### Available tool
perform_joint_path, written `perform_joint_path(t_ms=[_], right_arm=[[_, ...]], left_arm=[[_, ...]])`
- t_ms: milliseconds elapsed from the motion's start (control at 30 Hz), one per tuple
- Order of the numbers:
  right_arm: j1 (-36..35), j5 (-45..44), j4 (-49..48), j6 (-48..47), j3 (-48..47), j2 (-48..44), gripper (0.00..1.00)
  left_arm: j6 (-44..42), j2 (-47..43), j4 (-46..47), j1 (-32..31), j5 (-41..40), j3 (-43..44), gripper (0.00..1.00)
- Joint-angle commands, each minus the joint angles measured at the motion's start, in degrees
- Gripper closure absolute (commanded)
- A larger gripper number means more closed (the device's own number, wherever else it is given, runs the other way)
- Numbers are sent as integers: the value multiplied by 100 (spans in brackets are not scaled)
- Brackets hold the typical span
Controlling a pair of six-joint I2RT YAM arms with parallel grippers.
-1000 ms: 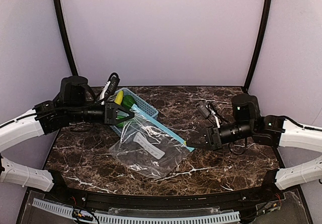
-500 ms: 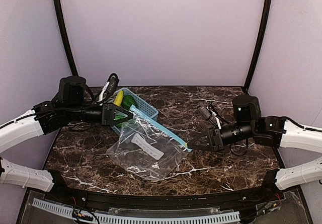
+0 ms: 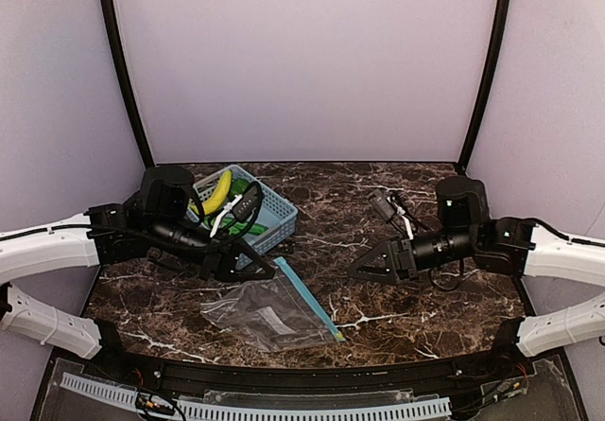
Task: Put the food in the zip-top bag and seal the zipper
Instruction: Unzip the zipper from the zipper food storage bag, then pass from the left arm to the right
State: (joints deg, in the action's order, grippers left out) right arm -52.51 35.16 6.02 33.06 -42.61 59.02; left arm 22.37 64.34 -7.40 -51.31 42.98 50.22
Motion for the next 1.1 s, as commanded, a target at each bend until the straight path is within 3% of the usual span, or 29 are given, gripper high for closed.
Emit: perform_joint_path(t_ms=[0,533,1067], right_arm=[[-93,-254,-334,-171,-95,264,32],[-453,0,-953,-568,-139,1562,30],[-488,139,-1044,-572,41,1537,30]], left_arm=[[-162,99,234,-86,279,5,99],[4,372,520,-180,473,-53,99],[-13,457,529,-178,419,-13,99]])
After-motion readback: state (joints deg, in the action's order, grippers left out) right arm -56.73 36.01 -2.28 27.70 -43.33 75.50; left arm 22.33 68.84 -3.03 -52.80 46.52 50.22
